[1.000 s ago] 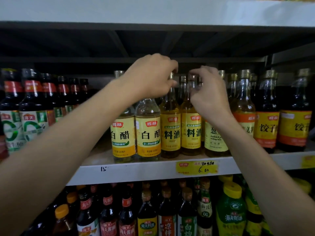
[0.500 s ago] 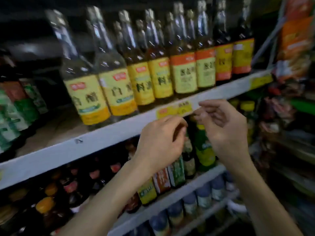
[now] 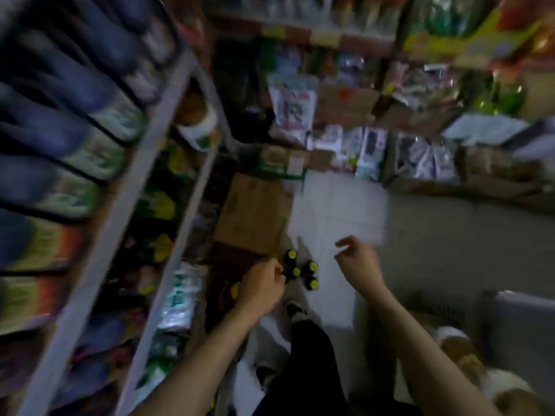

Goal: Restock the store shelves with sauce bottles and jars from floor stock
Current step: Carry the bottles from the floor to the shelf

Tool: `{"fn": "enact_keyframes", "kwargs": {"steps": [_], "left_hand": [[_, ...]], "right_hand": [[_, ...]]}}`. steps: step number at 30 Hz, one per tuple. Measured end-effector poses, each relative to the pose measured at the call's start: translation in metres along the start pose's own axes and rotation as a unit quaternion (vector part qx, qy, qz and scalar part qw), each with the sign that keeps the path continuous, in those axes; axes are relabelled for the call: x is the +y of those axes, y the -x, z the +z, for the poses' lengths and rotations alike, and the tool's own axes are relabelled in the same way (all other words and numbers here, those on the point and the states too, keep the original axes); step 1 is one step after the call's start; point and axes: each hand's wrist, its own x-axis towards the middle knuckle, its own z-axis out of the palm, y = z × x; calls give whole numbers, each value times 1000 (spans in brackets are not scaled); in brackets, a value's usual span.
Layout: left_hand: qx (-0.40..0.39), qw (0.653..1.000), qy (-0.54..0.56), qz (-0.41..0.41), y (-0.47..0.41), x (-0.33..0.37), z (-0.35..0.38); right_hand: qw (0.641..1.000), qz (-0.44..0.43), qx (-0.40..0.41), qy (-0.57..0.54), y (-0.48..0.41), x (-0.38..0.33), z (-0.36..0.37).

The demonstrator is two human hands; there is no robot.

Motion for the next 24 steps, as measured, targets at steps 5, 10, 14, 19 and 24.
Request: {"fn": "enact_keyframes", "kwargs": {"steps": [5, 10, 14, 19, 24], "left_hand": [[-65, 985, -154, -28, -120, -95, 168], [-57, 930, -363, 15, -221, -186, 297], [-40, 951, -307, 25, -277, -232, 349], [12, 958, -286, 19, -300, -246, 373], [52, 962, -268, 24, -285, -246, 363]], "right_hand": [[975, 87, -135, 154, -90, 175, 139], [952, 47, -152, 261, -177, 290, 274], [951, -11, -83, 298, -215, 331, 336], [936, -51, -38, 346, -239, 348, 356], [946, -64, -25, 317, -222, 334, 334]]}}
